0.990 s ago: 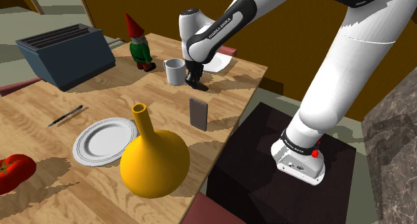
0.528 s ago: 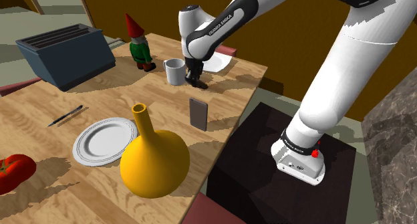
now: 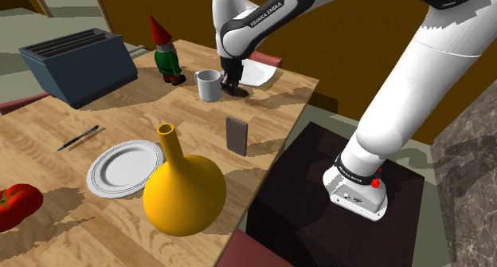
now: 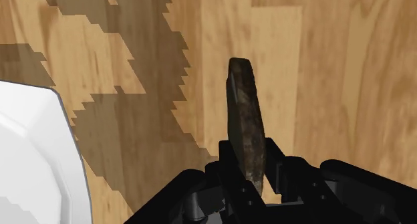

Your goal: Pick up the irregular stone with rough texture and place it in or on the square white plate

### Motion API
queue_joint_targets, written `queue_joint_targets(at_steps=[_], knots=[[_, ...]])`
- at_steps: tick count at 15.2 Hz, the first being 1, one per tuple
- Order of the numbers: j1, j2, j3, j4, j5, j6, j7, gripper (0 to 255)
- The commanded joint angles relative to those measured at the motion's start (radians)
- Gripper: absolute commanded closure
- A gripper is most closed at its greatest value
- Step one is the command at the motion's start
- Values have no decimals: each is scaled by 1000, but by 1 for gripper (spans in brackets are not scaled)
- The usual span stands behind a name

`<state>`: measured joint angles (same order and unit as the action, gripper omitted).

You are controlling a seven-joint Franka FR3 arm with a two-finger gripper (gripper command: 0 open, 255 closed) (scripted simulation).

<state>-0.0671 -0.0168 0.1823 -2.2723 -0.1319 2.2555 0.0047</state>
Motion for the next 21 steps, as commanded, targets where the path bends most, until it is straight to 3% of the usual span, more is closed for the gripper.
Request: queue_joint_targets(at_steps=[1, 8, 21], knots=[[2, -14, 2, 14, 6, -29, -3, 255], [3, -56, 1, 58, 23, -112, -21, 255], [-137, 163, -134, 325, 6, -134, -290, 255]])
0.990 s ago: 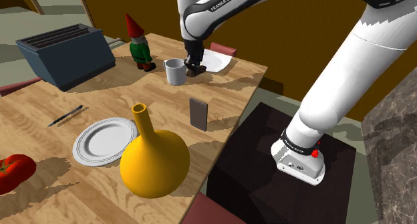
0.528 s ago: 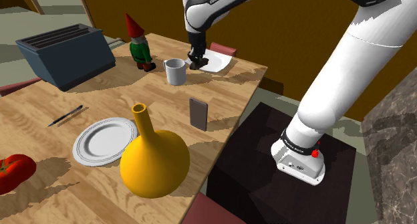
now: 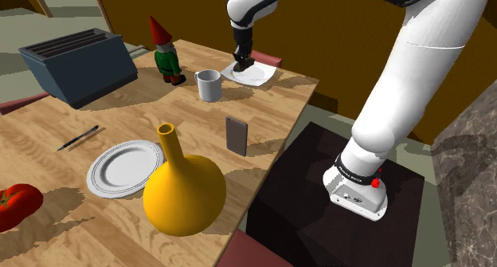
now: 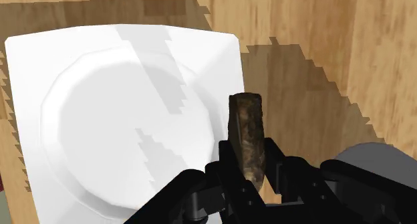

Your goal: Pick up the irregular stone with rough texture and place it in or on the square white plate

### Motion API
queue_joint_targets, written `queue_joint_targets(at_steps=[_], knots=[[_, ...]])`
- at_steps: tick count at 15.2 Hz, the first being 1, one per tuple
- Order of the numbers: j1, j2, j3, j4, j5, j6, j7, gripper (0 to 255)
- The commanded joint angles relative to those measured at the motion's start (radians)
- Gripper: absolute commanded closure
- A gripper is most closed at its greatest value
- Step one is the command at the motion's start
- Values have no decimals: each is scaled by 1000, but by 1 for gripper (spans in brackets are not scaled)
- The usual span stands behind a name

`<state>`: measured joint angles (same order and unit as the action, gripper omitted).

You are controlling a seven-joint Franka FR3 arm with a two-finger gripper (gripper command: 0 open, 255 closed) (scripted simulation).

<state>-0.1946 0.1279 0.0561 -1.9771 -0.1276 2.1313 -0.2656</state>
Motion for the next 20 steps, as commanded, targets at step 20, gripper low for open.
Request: queue_joint_targets(at_steps=[20], knots=[[-92, 270, -59, 220, 12, 65, -153, 255]])
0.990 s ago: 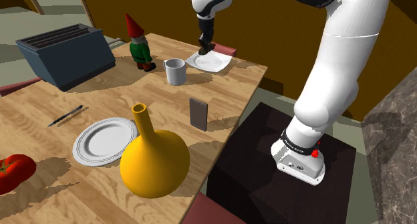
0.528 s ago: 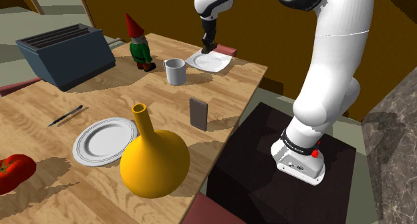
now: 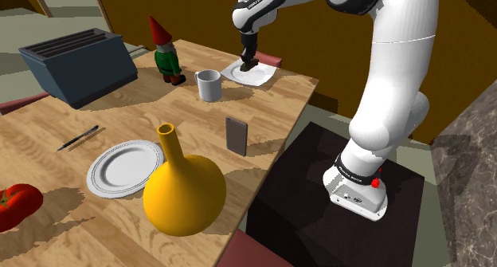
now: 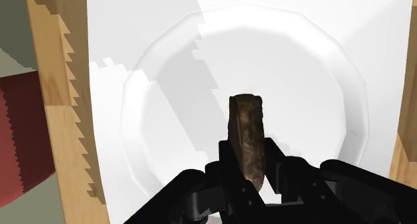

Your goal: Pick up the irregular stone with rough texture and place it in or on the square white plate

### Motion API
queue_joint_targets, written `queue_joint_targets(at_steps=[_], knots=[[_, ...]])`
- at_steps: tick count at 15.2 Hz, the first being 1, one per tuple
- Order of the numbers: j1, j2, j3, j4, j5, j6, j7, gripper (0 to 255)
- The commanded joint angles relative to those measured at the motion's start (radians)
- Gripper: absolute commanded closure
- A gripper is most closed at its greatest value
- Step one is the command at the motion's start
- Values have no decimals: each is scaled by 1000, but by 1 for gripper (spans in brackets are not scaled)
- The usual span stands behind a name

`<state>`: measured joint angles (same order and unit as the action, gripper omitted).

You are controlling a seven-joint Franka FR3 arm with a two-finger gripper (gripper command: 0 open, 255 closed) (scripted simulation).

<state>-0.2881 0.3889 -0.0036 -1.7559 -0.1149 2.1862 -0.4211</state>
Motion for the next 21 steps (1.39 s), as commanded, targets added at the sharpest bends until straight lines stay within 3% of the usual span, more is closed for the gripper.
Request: queue_joint_targets(at_steps=[1, 9, 10, 15, 19, 21], knots=[[1, 18, 0, -8, -2, 26, 5, 255], [1, 18, 0, -8, -2, 26, 5, 255], [1, 18, 0, -8, -2, 26, 5, 0], [1, 18, 0, -8, -2, 26, 5, 0], [7, -42, 4, 36, 3, -77, 1, 0], [7, -42, 4, 36, 3, -77, 1, 0]])
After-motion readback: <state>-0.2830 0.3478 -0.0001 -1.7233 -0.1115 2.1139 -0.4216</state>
